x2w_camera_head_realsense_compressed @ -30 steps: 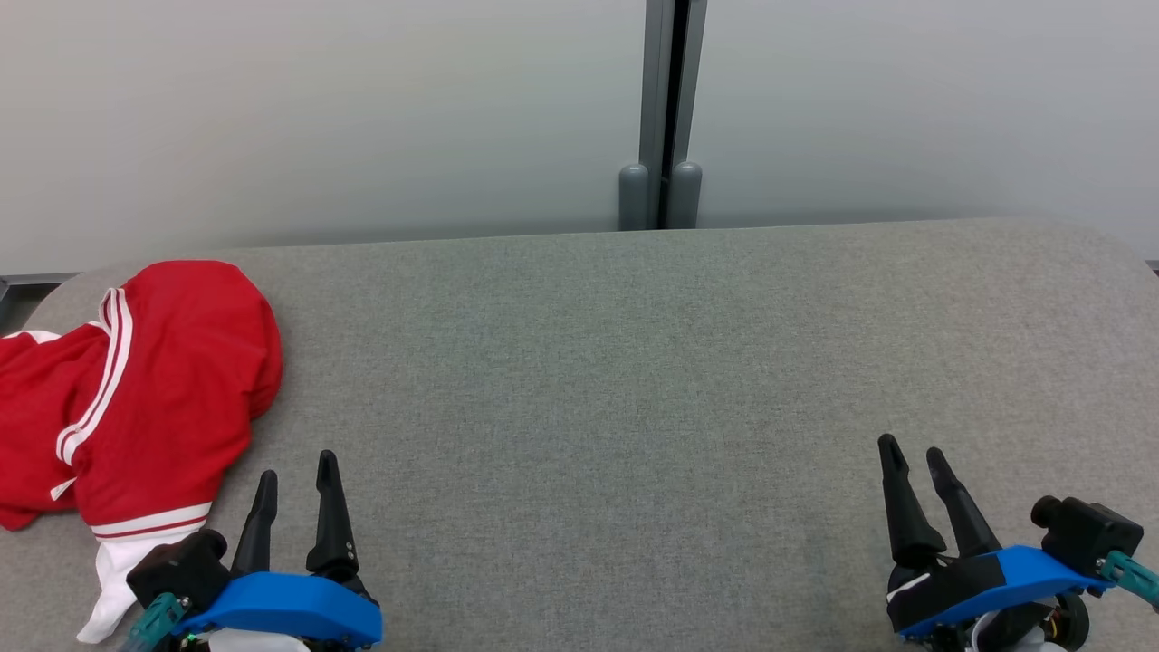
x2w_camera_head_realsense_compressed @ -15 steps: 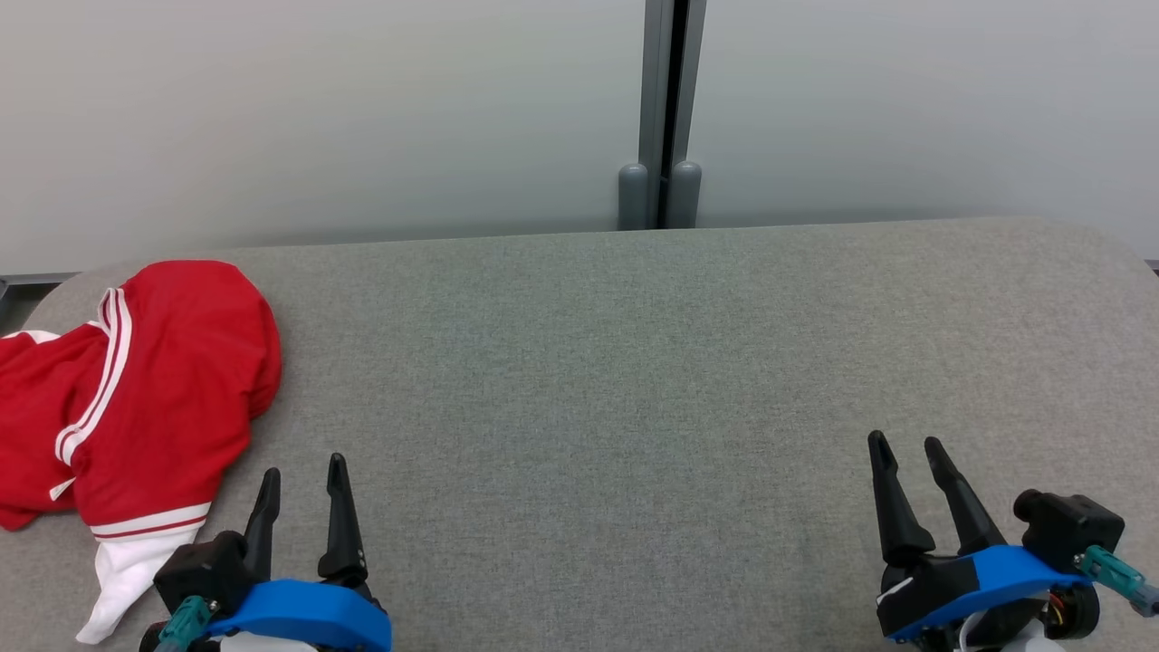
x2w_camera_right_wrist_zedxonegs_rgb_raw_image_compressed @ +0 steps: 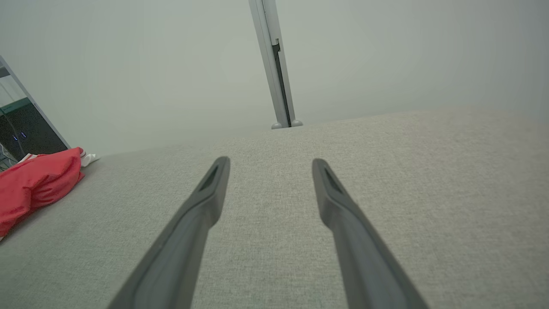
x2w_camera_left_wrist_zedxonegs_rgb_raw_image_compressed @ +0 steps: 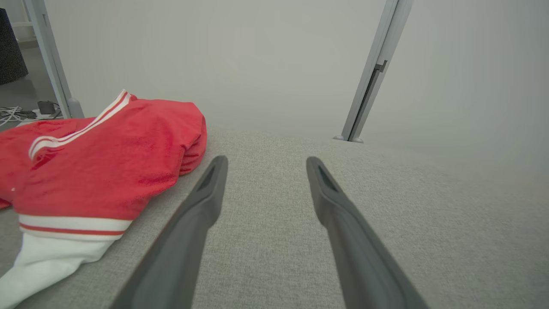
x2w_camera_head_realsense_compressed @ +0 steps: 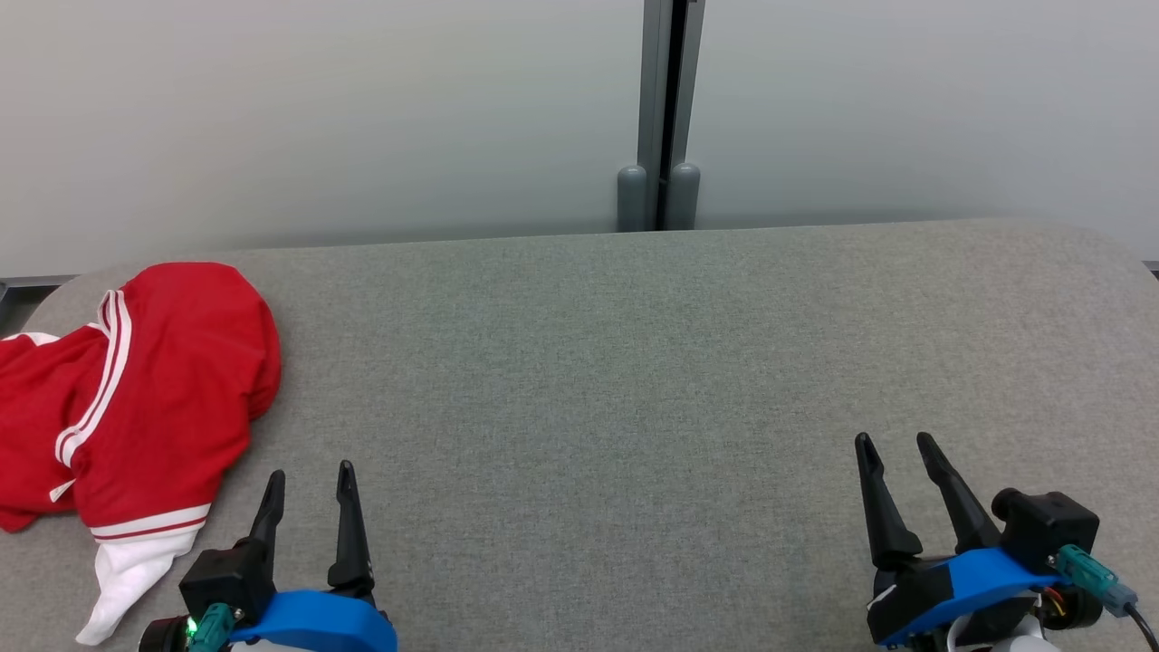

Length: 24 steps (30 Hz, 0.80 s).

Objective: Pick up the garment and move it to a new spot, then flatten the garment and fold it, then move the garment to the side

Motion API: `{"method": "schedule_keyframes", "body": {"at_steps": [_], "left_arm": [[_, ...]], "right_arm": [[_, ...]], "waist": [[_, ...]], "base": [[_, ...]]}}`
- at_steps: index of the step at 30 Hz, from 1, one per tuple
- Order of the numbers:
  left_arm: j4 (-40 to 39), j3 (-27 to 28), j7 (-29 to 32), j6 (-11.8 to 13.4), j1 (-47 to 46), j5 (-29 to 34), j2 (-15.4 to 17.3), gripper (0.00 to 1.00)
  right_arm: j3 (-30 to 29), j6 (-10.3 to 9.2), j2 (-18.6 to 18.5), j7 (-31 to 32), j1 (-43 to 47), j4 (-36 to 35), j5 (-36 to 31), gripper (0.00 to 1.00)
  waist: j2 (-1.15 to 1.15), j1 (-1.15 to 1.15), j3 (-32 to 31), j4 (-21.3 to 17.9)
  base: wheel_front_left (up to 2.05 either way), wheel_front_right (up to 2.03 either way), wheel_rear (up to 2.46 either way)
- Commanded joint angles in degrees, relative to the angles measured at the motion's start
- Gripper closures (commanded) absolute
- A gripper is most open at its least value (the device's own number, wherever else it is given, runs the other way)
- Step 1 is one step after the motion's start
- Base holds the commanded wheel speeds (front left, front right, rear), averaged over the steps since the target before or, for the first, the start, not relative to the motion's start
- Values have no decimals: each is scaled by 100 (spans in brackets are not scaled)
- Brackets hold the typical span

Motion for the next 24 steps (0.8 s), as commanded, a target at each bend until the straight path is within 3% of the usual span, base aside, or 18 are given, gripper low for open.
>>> {"method": "schedule_keyframes", "body": {"at_steps": [1,24], "left_arm": [[2,-43,-58,33,21,141,40,0],[54,-134,-290,150,52,602,-9,0]], "right_arm": [[13,12,-50,-41,-37,-19,-156,0],[31,16,-57,-136,-30,77,-1013,0]], "waist": [[0,0,-3,2],[0,0,35,10]], "base": [[0,0,0],[0,0,0]]}}
